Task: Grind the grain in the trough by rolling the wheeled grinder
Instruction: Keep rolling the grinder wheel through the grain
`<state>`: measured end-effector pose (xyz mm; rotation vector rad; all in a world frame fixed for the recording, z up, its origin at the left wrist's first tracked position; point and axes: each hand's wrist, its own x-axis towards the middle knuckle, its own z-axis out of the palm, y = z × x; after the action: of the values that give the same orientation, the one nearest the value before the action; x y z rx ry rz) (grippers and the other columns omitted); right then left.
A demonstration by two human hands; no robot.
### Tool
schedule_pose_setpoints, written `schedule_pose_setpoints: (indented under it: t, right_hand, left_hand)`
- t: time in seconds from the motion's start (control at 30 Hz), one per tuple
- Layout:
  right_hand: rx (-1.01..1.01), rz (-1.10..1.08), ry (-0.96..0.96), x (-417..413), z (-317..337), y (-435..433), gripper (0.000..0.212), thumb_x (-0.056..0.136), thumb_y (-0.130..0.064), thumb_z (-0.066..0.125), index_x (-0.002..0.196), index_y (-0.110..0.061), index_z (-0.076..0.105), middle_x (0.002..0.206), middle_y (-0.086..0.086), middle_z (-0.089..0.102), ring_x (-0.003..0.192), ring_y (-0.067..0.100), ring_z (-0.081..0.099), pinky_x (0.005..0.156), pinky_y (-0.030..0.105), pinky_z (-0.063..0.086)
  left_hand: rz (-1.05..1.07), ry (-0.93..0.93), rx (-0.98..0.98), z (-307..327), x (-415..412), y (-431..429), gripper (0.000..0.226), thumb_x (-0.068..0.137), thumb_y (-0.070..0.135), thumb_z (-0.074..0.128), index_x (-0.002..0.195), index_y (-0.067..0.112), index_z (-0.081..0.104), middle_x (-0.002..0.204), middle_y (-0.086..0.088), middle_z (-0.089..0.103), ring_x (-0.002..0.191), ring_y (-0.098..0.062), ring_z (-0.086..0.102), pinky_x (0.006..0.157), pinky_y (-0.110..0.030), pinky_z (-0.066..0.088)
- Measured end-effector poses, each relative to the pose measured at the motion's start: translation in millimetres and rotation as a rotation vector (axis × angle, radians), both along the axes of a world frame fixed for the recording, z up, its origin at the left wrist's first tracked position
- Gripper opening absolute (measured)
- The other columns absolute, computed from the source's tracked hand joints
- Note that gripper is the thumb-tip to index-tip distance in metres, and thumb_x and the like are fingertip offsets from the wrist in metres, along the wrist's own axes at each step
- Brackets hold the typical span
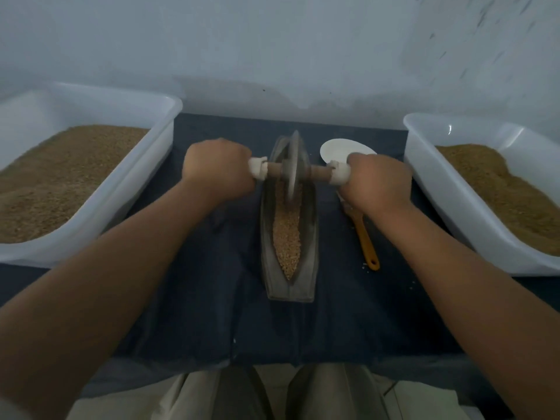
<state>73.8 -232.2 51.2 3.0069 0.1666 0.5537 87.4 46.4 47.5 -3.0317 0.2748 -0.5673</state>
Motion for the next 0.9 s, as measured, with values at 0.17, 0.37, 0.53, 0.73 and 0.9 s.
schedule_pose_setpoints:
  t: [0.17,0.37,0.53,0.73,0.9]
  right_hand:
    - [0.021,0.013,0.074,-20.7,1.0,-4.7,0.023,0.091,-0.047,0.062,0.082,-0.026,0.059,0.072,-0.005,0.056,0.075,0.028,0.063,0.062,0.036,0.051]
    - [0.067,0.264,-0.149,-75.7,-11.0,-20.4,0.023,0.078,-0.047,0.07,0.077,-0.026,0.059,0.06,-0.008,0.055,0.052,0.022,0.057,0.046,0.035,0.05]
    - [0.016,0.055,0.014,-11.3,-4.7,-7.8,0.025,0.087,-0.047,0.066,0.08,-0.028,0.052,0.07,-0.007,0.054,0.072,0.025,0.059,0.059,0.035,0.048]
    - [0.068,-0.014,0.145,-1.7,1.6,-2.3,0.024,0.092,-0.046,0.058,0.077,-0.028,0.052,0.074,-0.005,0.057,0.077,0.025,0.062,0.063,0.035,0.048]
    - [0.057,0.217,-0.057,-76.2,-9.1,-19.7,0.025,0.08,-0.055,0.062,0.077,-0.032,0.054,0.058,-0.014,0.045,0.051,0.018,0.052,0.047,0.032,0.049]
  left_hand:
    - [-0.029,-0.038,0.031,-1.7,-24.2,0.8,0.032,0.086,0.044,0.061,0.067,0.025,0.045,0.064,0.007,0.047,0.062,-0.027,0.059,0.059,-0.031,0.041]
    - [-0.222,-0.252,-0.007,-32.0,-71.5,29.8,0.037,0.075,0.031,0.078,0.063,0.022,0.044,0.055,0.003,0.044,0.043,-0.024,0.042,0.051,-0.026,0.024]
    - [-0.026,-0.03,0.043,-10.0,-2.2,6.3,0.035,0.08,0.054,0.059,0.064,0.025,0.047,0.063,0.007,0.052,0.058,-0.024,0.054,0.057,-0.028,0.036]
    - [-0.012,-0.028,0.087,8.9,4.5,-4.9,0.031,0.084,0.049,0.058,0.066,0.026,0.047,0.064,0.007,0.047,0.059,-0.023,0.048,0.059,-0.031,0.037]
    - [-0.167,-0.185,0.01,-26.0,-75.5,21.2,0.044,0.071,0.036,0.082,0.065,0.026,0.04,0.057,0.009,0.036,0.045,-0.022,0.039,0.052,-0.025,0.025]
